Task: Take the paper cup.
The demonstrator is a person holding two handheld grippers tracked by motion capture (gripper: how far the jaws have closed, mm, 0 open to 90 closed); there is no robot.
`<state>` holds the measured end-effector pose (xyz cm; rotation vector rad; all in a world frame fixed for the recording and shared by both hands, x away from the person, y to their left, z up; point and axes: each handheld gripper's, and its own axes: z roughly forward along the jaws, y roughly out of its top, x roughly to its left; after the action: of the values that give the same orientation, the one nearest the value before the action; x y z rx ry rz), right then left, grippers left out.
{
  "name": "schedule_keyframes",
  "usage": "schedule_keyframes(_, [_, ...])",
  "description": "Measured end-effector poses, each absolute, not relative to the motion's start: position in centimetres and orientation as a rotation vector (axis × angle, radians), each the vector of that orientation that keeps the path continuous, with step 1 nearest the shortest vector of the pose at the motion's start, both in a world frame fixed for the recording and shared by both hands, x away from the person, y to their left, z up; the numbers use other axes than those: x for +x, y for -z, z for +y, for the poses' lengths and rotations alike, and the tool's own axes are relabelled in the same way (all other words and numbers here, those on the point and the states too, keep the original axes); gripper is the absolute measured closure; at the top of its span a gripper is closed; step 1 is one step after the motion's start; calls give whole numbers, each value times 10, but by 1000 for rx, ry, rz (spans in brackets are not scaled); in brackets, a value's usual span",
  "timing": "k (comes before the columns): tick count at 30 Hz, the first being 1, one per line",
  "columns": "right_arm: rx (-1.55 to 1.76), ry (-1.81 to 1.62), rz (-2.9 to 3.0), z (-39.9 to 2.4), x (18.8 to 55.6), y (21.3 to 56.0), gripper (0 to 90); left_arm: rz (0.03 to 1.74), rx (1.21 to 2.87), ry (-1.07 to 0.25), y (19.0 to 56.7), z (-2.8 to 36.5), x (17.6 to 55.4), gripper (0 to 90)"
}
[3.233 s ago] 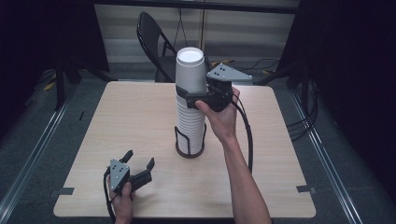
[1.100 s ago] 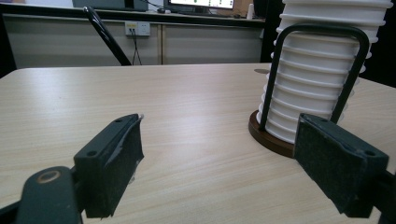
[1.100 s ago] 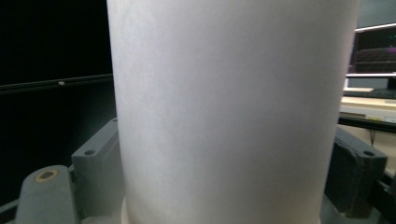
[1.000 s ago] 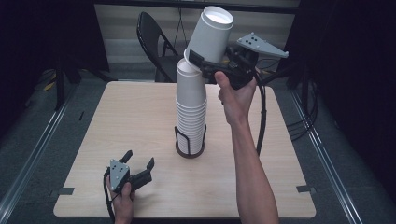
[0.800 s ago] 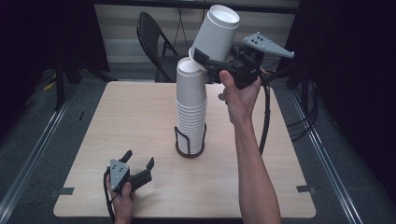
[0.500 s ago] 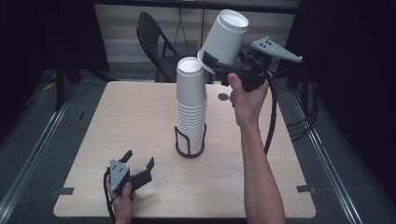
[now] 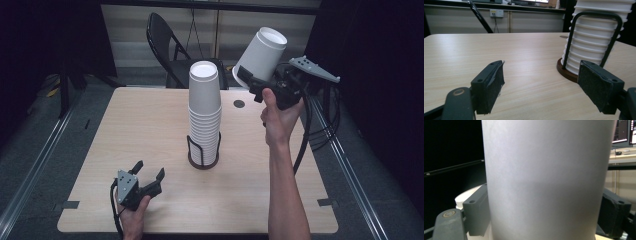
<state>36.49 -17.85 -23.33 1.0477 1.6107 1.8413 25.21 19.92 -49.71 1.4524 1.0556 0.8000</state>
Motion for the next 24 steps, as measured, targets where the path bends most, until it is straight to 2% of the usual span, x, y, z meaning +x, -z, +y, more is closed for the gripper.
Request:
schedule_keyframes(4, [1073, -1841, 1616, -180, 362, 243, 149, 1056, 1468, -782, 497, 198, 253, 217])
schedule_keyframes(11, [1156, -1828, 1640, -186, 360, 271, 149, 1014, 1467, -745, 492, 195, 252, 161])
schedule_keyframes(14, [1179, -1833, 1648, -187, 356, 282, 149, 996, 1457, -670, 489, 196, 253, 163])
schedule_keyframes(18, [1230, -1805, 1656, -189, 352, 297, 149, 993, 1470, -641, 489, 193, 254, 160])
schedule_keyframes(24, [1290, -1818, 1681, -187, 341, 328, 149, 960, 1478, -612, 489, 187, 254, 209])
